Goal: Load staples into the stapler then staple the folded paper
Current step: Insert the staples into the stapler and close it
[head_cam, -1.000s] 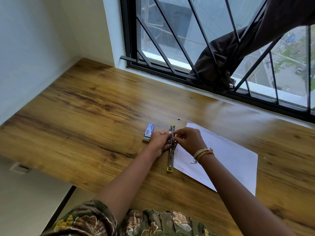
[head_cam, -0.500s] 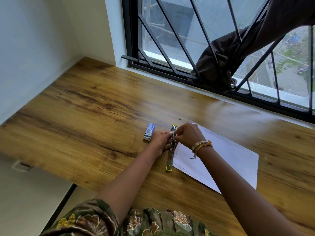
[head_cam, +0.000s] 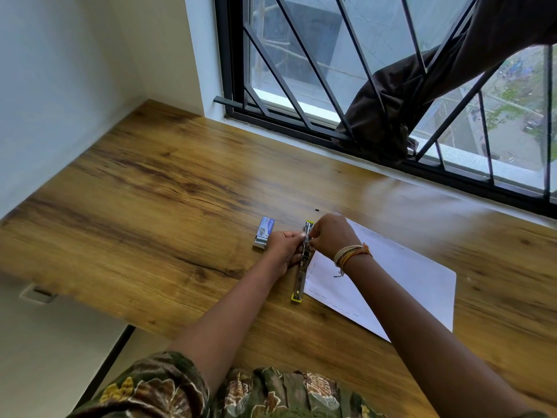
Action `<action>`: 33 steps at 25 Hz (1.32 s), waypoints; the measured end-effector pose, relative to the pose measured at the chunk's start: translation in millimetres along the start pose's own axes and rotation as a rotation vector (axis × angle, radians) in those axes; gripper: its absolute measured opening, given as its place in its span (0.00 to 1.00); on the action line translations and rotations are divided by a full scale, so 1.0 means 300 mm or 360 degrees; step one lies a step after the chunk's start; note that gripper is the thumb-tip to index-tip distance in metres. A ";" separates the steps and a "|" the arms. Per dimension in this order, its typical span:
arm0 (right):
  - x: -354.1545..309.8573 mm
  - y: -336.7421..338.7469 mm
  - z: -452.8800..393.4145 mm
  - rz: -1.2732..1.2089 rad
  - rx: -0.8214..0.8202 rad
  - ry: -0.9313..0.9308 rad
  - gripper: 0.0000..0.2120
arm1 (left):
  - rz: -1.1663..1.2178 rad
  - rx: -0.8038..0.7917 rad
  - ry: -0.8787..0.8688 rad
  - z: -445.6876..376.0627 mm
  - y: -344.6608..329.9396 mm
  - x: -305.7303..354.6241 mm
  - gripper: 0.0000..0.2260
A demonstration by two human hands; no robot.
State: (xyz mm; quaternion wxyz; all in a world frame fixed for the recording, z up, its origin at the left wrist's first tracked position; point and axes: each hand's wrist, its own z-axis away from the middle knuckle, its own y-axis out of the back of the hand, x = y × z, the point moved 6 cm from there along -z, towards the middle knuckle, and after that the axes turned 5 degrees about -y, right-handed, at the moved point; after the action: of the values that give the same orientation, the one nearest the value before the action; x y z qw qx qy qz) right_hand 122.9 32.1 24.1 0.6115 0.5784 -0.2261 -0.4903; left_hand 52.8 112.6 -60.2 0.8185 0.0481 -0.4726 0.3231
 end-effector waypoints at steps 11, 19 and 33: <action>-0.003 -0.019 -0.005 0.0124 0.0024 -0.0041 0.07 | -0.0024 0.0009 0.0009 -0.011 0.001 -0.003 0.04; 0.045 0.010 0.039 -0.0356 0.0002 0.0009 0.12 | -0.0008 0.0060 0.0030 -0.012 0.002 -0.001 0.04; 0.051 0.007 0.140 0.0497 0.0714 0.0851 0.20 | 0.0003 0.0040 0.0049 -0.008 -0.001 -0.004 0.03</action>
State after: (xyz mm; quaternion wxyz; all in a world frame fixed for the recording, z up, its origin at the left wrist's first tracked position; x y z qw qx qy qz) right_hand 94.6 -1.8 31.2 0.5745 0.7639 -0.2458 -0.1614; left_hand 54.4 112.8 -62.4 0.8248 0.0530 -0.4558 0.3304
